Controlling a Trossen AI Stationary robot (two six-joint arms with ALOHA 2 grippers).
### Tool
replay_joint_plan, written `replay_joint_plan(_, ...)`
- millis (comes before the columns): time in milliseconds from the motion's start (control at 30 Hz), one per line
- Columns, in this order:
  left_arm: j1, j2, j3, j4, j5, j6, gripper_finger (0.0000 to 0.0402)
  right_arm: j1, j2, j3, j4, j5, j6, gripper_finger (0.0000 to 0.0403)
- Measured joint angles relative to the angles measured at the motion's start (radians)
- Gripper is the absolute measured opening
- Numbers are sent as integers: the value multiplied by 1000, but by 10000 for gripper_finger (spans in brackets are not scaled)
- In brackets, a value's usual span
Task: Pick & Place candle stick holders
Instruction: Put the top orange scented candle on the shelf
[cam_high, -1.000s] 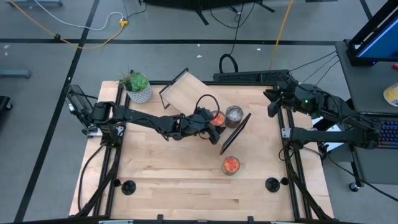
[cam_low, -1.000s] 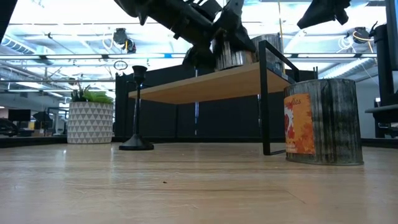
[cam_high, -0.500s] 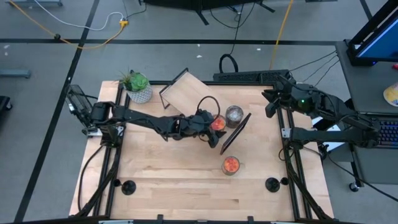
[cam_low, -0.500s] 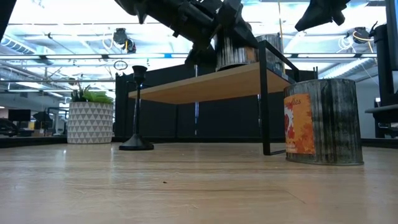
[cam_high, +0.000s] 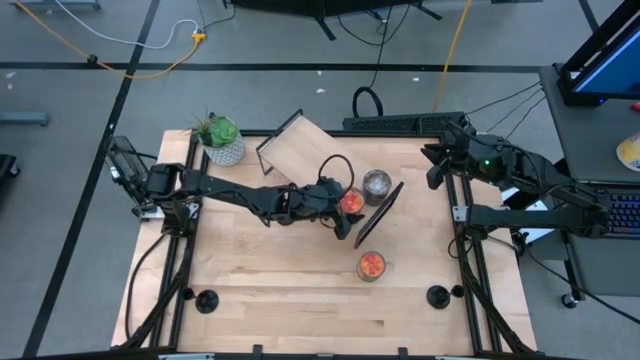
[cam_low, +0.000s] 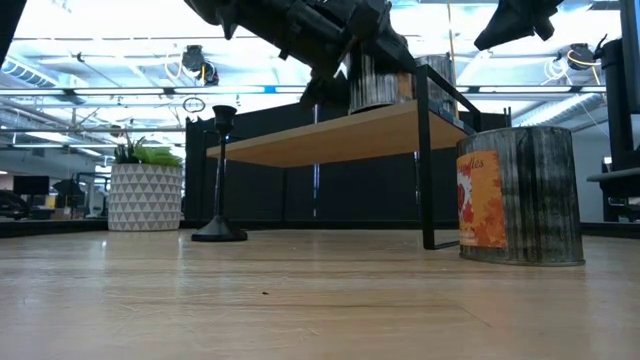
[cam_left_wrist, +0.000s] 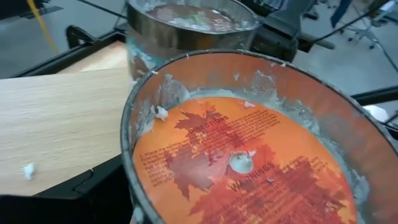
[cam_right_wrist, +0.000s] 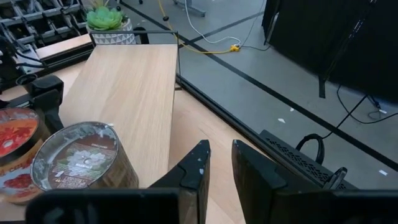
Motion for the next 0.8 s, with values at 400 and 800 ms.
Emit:
replay_joint_plan(400, 22, 0, 0, 10, 48, 1, 397, 0, 0, 0, 0, 0, 0, 59)
replay_joint_plan(800, 21, 0, 0, 45, 48, 27, 397, 0, 0, 0, 0, -2, 0, 59)
